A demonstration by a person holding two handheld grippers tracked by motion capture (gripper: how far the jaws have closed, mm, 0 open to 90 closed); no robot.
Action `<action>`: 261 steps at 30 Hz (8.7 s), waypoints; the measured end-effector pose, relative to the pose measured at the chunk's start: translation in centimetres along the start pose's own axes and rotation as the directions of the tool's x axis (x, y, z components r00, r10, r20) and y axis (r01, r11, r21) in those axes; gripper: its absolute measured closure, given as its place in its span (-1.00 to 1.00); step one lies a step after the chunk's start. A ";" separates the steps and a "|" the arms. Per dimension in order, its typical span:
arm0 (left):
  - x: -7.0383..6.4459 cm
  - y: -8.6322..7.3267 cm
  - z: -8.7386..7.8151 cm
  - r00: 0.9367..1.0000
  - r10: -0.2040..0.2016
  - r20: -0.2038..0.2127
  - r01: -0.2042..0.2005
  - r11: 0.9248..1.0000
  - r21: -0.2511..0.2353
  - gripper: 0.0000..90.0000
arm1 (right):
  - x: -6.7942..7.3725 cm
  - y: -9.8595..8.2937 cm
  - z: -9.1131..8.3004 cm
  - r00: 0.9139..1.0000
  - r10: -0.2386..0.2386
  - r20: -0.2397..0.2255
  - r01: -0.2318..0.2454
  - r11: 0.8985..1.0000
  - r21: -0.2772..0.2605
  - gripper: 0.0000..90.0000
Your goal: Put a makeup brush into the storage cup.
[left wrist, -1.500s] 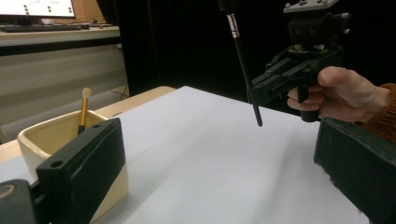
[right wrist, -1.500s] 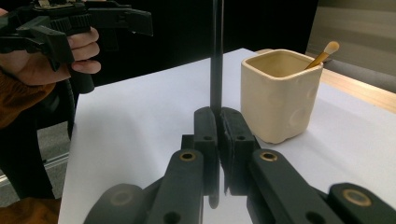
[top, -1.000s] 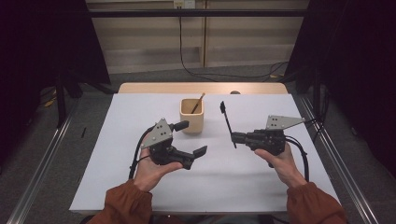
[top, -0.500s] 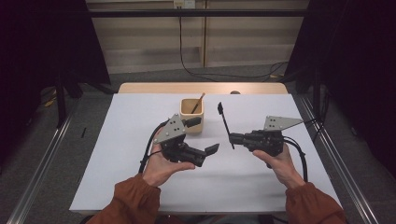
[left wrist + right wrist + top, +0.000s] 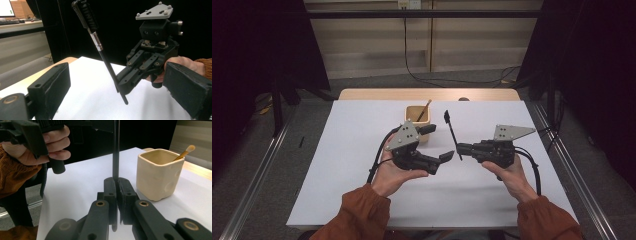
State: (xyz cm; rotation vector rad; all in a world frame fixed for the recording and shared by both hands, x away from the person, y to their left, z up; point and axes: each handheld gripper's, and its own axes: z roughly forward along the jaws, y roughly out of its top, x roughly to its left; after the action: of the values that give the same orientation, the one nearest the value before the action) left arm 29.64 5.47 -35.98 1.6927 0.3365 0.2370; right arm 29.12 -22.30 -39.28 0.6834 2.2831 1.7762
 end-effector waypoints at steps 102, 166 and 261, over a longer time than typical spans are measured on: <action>1.4 -0.4 0.6 0.993 -0.109 0.040 0.107 0.993 0.039 0.92 | 0.5 -0.7 0.9 0.996 0.031 0.085 -0.029 0.999 -0.027 -0.84; 6.2 -0.3 -6.1 0.980 -0.146 -0.132 0.155 0.986 0.056 0.91 | 3.5 -4.6 -5.3 0.896 0.079 0.436 -0.045 0.995 -0.088 -1.00; 14.6 3.6 0.5 0.954 -0.111 -0.280 0.141 0.986 0.090 0.91 | 4.0 -6.9 -5.6 0.868 0.083 0.489 -0.042 0.995 -0.095 -1.00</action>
State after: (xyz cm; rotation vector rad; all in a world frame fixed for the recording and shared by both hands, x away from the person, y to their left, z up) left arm 43.80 9.74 -32.97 1.7406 0.6727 0.3649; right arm 21.59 -26.65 -43.76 1.0642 1.8521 1.4867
